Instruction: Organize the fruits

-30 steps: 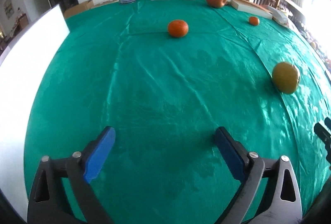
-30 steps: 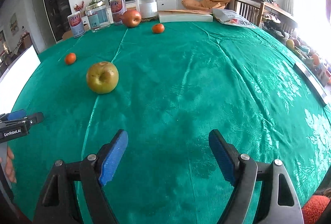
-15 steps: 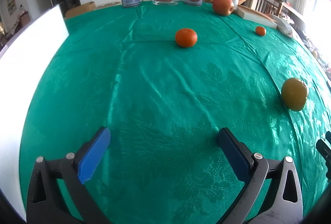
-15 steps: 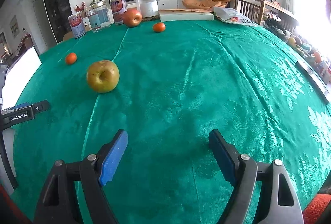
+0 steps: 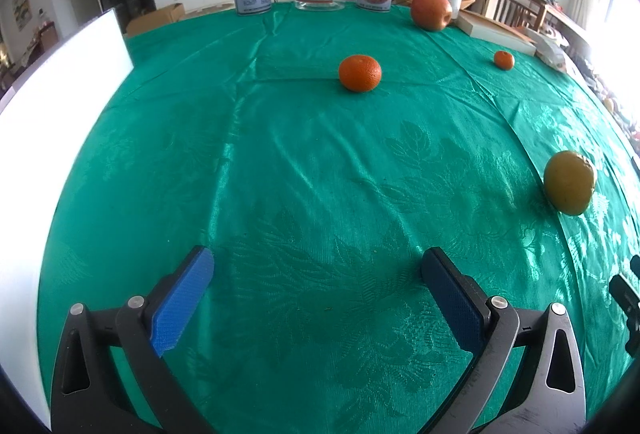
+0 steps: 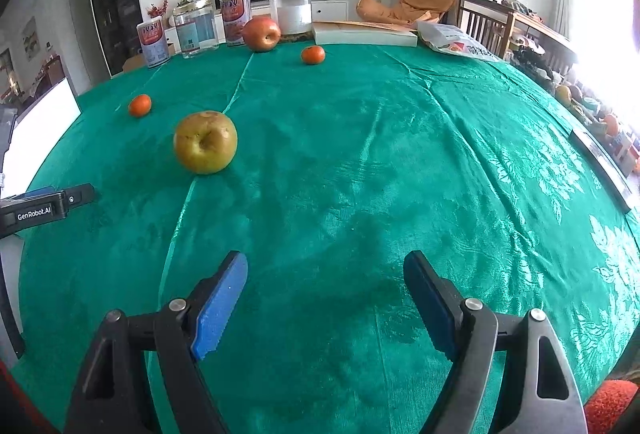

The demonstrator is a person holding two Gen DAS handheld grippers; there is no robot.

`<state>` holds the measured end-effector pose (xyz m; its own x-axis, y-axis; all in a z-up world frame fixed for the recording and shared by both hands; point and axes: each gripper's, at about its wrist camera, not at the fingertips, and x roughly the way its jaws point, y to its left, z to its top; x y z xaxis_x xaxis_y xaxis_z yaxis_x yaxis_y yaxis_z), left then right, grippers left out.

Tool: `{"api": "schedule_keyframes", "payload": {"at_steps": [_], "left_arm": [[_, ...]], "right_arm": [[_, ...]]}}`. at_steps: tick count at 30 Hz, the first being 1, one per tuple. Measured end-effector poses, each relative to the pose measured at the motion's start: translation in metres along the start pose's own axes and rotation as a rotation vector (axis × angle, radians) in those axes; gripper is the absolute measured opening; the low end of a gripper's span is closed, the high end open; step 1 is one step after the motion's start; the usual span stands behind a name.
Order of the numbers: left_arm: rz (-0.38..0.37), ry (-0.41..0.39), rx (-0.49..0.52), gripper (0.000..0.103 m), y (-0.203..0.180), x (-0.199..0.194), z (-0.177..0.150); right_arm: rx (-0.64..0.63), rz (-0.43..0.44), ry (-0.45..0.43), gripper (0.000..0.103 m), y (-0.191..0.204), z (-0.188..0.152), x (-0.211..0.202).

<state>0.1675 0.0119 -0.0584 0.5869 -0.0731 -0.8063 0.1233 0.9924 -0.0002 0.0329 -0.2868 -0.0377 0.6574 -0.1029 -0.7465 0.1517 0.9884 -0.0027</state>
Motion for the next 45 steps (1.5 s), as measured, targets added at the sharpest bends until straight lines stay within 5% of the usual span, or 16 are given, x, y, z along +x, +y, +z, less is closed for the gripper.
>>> {"api": "schedule_keyframes", "payload": {"at_steps": [45], "left_arm": [[0.0,-0.001,0.001,0.103,0.0,0.0,0.0]], "right_arm": [[0.063,0.033,0.003,0.08,-0.012,-0.001,0.001]]}}
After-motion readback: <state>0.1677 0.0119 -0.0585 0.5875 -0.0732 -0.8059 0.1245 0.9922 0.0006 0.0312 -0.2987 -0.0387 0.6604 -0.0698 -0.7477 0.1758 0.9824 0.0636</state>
